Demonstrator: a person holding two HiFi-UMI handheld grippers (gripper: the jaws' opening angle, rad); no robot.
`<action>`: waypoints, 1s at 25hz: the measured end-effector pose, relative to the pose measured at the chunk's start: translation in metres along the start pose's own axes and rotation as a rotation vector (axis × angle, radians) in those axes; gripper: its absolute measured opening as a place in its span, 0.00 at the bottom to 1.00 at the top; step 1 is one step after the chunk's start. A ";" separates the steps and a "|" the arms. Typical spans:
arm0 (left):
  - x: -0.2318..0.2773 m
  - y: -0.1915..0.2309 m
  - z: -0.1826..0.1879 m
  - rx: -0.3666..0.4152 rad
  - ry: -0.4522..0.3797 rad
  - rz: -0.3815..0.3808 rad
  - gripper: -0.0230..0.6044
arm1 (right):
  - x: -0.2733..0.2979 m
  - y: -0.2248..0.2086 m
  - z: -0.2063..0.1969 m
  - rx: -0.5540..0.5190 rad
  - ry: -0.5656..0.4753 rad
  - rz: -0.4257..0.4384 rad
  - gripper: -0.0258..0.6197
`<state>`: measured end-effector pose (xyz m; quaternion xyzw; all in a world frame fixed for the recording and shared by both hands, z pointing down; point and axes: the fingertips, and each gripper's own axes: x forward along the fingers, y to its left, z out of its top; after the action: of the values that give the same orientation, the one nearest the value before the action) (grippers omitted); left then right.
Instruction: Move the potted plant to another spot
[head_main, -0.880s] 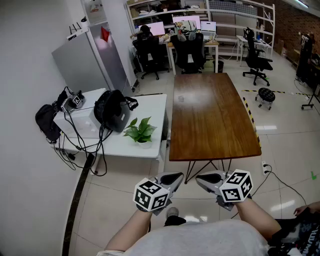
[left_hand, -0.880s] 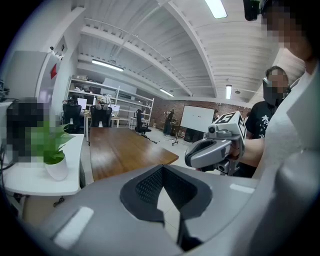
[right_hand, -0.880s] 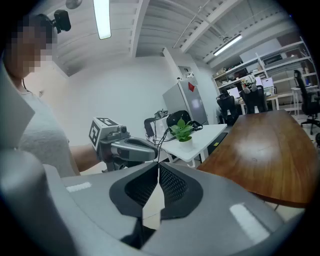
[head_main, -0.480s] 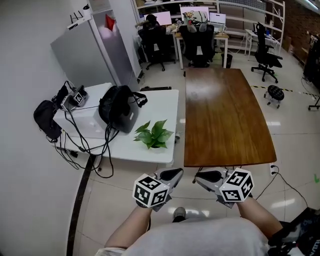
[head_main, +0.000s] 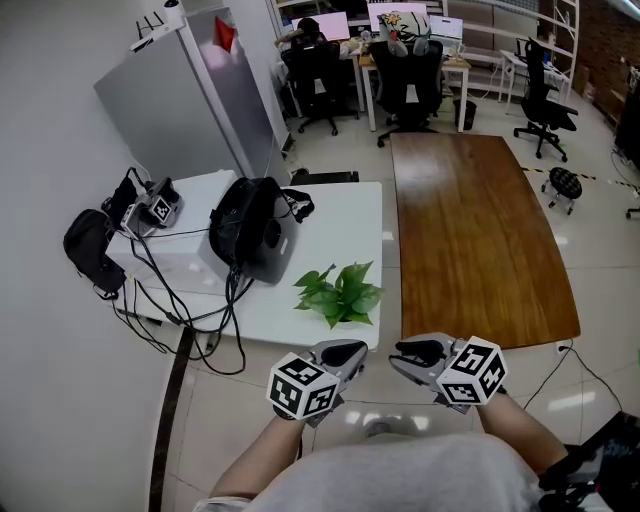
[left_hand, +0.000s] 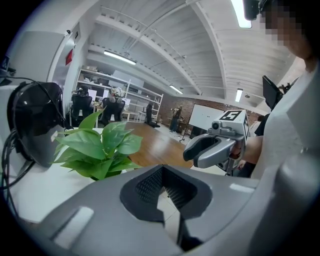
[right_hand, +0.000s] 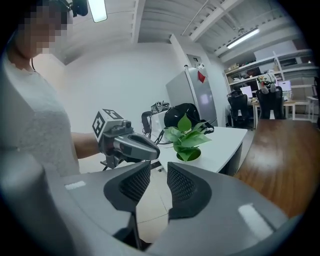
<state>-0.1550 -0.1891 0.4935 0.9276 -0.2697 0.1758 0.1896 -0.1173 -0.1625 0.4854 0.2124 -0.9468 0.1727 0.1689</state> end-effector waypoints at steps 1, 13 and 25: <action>-0.002 0.005 -0.002 0.002 0.006 -0.002 0.03 | 0.007 -0.003 -0.001 -0.016 0.014 -0.011 0.21; -0.016 0.041 -0.022 -0.088 0.014 0.066 0.03 | 0.071 -0.056 -0.033 -0.046 0.151 -0.086 0.39; -0.053 0.069 -0.046 -0.157 0.024 0.155 0.03 | 0.143 -0.093 -0.031 -0.080 0.111 -0.191 0.83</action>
<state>-0.2466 -0.1992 0.5285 0.8840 -0.3513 0.1792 0.2510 -0.1882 -0.2784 0.5926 0.2850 -0.9175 0.1295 0.2451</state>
